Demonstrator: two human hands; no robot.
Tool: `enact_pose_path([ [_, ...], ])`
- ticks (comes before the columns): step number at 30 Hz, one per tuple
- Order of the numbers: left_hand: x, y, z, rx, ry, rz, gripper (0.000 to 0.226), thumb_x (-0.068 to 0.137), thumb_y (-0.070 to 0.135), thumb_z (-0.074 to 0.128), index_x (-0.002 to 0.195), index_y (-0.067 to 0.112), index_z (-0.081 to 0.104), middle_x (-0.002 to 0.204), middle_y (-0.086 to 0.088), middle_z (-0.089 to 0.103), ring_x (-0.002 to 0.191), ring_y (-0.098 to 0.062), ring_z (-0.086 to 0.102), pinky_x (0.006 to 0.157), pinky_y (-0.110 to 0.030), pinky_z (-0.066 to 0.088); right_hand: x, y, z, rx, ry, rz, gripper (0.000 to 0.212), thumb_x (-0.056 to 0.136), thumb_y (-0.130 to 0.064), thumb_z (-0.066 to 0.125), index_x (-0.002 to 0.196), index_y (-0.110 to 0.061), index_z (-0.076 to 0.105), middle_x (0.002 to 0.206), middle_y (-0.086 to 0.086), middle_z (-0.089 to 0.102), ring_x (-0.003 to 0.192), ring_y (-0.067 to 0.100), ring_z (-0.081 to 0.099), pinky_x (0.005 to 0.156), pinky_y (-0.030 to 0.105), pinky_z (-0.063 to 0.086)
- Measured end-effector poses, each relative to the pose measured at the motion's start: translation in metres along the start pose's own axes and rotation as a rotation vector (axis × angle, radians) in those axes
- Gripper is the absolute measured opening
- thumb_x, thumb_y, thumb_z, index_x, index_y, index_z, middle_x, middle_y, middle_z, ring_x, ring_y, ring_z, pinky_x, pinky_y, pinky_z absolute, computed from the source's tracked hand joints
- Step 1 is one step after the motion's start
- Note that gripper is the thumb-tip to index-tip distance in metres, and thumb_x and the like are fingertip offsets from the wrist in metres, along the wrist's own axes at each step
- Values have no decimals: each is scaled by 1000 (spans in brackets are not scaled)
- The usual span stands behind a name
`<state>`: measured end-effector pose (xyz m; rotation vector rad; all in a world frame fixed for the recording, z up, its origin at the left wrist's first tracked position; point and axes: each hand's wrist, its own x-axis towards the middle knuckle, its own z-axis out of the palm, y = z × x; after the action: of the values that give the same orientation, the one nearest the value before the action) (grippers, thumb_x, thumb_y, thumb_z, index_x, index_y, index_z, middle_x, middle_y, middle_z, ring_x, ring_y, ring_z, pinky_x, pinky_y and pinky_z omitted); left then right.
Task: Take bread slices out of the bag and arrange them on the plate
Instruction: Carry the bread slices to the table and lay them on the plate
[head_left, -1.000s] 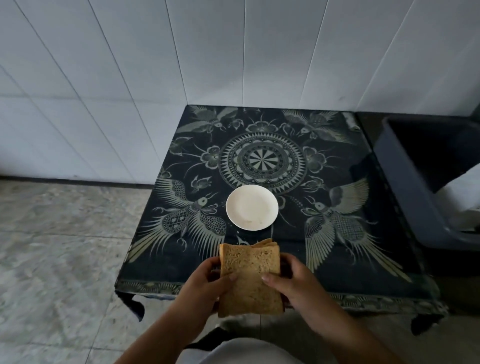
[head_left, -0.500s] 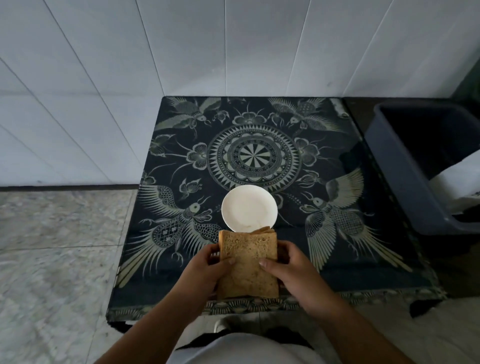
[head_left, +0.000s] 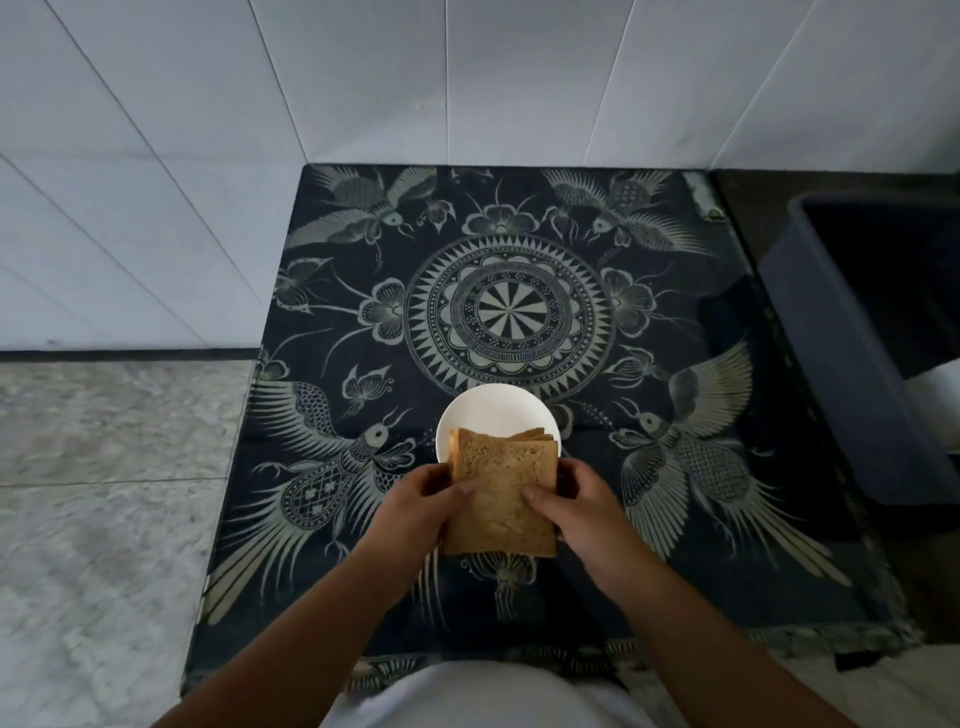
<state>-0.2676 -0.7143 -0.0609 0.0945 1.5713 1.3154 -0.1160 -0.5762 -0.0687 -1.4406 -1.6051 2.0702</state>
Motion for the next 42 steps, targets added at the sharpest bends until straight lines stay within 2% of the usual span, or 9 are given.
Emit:
enact_pose_path([
  [7,60,16,5,79,70,-46,35,93,11,64,126,12,54,109,-2,72,93,-20,72,69,-35,61,65,-10,-3,-69,10,57,34,80,-21,80,105,-33,61,108,-2,71,97,16,69,78,40,60],
  [12,98,15,13,221,186,-36,35,92,20,64,127,18,57,116,-1,70,101,-19,67,90,-50,56,105,-11,2,-118,59,75,45,82,-21,78,122,-23,59,113,-3,67,101,18,66,84,47,59],
  [15,117,15,16,305,236,1,35,93,24,62,128,22,59,110,7,70,98,-13,66,87,-42,56,123,-12,5,-145,94,75,52,82,-21,78,130,-21,58,116,2,66,102,22,66,85,49,59],
  [21,133,12,25,374,257,79,29,97,25,53,123,37,57,102,20,67,85,9,63,64,-13,50,136,-13,12,-190,162,35,57,80,-20,80,130,-21,54,118,2,64,105,19,63,87,46,58],
  [25,134,5,29,420,238,85,44,88,19,58,131,26,50,119,4,57,103,-9,59,78,-24,53,133,-12,11,-170,108,-2,63,79,-17,79,134,-26,49,120,-5,62,111,13,61,90,38,56],
  [28,135,3,31,463,245,108,53,85,16,61,136,23,45,123,3,43,100,1,48,70,-11,40,131,-10,8,-156,7,-7,73,77,-21,81,139,-27,44,124,-7,61,112,7,60,83,23,55],
  [32,138,1,34,490,227,77,58,85,17,63,138,24,40,122,3,35,95,4,43,64,-7,35,133,-10,7,-201,7,-9,74,76,-25,82,139,-27,45,126,-5,61,111,8,59,72,14,50],
  [37,139,2,34,483,215,61,61,84,23,65,139,26,38,120,3,36,94,1,45,65,-10,35,132,-6,13,-344,57,-24,84,71,-38,82,143,-25,39,136,-1,40,123,17,47,100,41,49],
  [42,134,-2,35,485,249,67,66,84,25,66,142,21,36,121,5,37,94,3,44,69,-14,36,129,-1,15,-336,136,-19,89,68,-39,84,143,-25,40,131,-3,36,124,20,45,103,46,46],
])
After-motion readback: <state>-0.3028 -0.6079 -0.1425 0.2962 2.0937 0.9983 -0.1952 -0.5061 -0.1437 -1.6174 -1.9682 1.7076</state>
